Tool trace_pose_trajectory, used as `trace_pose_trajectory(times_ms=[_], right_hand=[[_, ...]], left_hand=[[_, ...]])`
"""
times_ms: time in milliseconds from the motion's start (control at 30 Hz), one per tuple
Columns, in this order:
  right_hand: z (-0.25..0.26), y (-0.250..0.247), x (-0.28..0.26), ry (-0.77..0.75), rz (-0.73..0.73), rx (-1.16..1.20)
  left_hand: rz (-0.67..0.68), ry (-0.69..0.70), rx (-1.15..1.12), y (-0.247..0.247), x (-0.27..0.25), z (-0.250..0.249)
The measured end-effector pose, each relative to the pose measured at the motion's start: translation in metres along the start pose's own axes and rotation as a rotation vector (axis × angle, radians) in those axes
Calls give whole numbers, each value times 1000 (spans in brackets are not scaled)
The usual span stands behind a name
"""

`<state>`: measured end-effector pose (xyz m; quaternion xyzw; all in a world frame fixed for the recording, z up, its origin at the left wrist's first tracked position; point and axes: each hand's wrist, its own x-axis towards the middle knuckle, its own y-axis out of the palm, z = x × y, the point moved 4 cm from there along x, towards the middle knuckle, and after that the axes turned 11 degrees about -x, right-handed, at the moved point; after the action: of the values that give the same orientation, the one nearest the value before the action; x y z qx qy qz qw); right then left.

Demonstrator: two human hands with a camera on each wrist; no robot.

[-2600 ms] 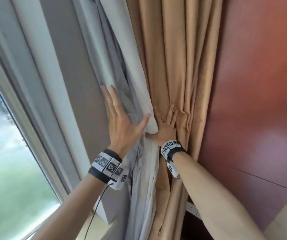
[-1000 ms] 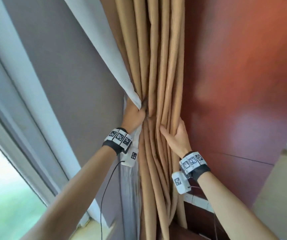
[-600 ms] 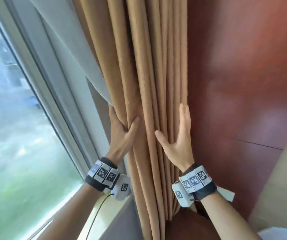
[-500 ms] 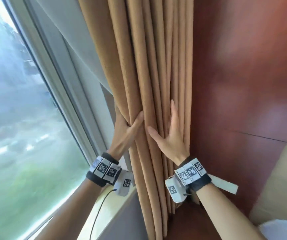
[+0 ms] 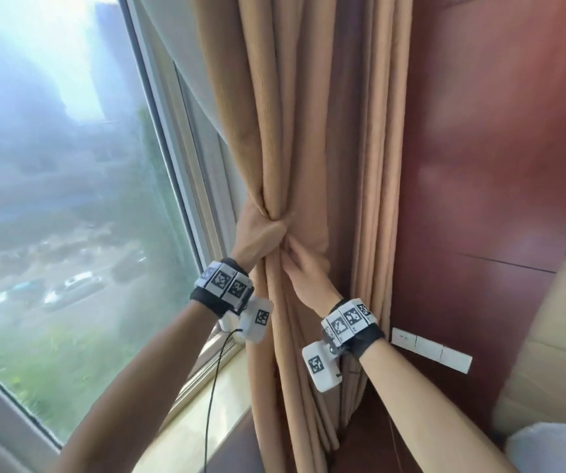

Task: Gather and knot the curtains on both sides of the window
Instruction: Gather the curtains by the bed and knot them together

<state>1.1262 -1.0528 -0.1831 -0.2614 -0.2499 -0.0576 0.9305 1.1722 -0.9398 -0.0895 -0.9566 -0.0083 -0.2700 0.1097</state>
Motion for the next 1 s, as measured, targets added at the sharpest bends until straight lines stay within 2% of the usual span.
trace_pose_trajectory(times_ms=[67, 133, 200, 233, 300, 367, 433, 533, 600, 733, 833, 1000], right_hand=[[6, 3, -15, 25, 121, 207], [11, -5, -32, 14, 95, 159], [8, -24, -43, -15, -130, 49], [4, -39, -43, -3, -290, -20], [-16, -73, -30, 87, -554, -43], [-40, -103, -6, 226, -602, 6], [-65, -123, 24, 328, -523, 7], [-97, -138, 57, 447, -296, 72], [-115, -145, 69, 475, -212, 81], [-116, -137, 66, 378, -136, 109], [-104, -120, 43, 290, -38, 179], [-73, -104, 2, 137, 176, 191]], left_hand=[[-64, 15, -7, -11, -5, -1], [-71, -7, -50, -18, -8, 0], [-34, -46, -68, -18, -13, -1], [-12, -47, -70, -17, -15, -3], [11, -28, -72, -15, -20, -6], [6, -10, -60, -14, -27, -14], [-25, -18, -18, -12, -32, -20], [-54, -21, 11, -2, -38, -29], [-61, -26, 25, 7, -37, -31], [-164, -16, 148, 29, -25, -22], [-221, -67, 259, 53, -15, -17], [-157, -59, -11, 98, -17, -31]])
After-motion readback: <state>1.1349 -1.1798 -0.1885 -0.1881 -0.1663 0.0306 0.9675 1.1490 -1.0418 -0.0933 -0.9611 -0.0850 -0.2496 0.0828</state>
